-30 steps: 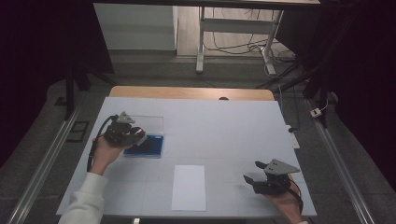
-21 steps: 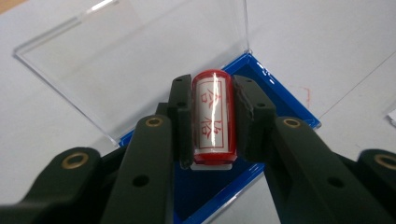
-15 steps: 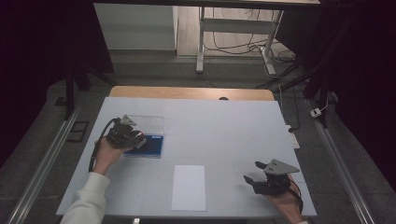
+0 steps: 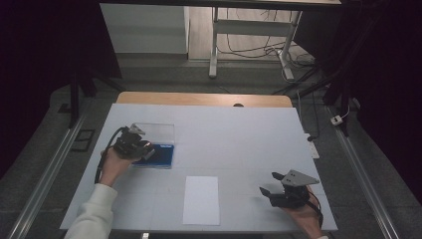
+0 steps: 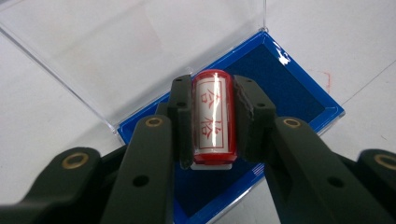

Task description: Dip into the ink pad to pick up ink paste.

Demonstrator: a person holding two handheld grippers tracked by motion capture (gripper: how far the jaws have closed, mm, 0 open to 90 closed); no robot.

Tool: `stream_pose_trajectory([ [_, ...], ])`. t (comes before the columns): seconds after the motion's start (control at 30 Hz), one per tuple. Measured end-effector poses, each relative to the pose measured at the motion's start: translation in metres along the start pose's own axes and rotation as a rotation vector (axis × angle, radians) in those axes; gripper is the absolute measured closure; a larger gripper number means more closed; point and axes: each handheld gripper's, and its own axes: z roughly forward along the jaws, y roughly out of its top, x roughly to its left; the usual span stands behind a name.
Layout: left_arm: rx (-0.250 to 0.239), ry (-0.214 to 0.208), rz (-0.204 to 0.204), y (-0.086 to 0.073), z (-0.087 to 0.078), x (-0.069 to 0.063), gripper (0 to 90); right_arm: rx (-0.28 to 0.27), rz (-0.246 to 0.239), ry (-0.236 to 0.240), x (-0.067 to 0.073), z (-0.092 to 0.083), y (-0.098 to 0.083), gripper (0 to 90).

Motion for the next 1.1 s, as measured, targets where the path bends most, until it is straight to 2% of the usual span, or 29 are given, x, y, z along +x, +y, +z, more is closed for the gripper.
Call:
stream_pose_trajectory([
  [0.27,0.02,0.014,0.003,0.0021,0.0004,-0.0022,70.5,-0.005,0.0,0.005,0.0006,0.0008,0.0001,27.3],
  [0.63,0.033,0.008,-0.013,0.0012,0.0045,-0.0013,70.9,0.008,-0.011,0.006,0.0013,0.0025,0.0006,27.3],
  [0.7,0.032,0.007,-0.012,0.0005,0.0049,-0.0015,71.0,0.007,-0.007,0.008,0.002,0.003,0.0007,27.3],
  [0.87,0.041,0.036,0.015,0.0018,0.0058,-0.0061,71.1,0.01,-0.011,0.01,0.0029,0.0039,0.0011,27.3],
  [1.1,0.026,0.03,0.015,-0.0004,0.0063,-0.005,71.1,0.007,-0.008,0.009,0.0031,0.0043,0.0008,27.3],
])
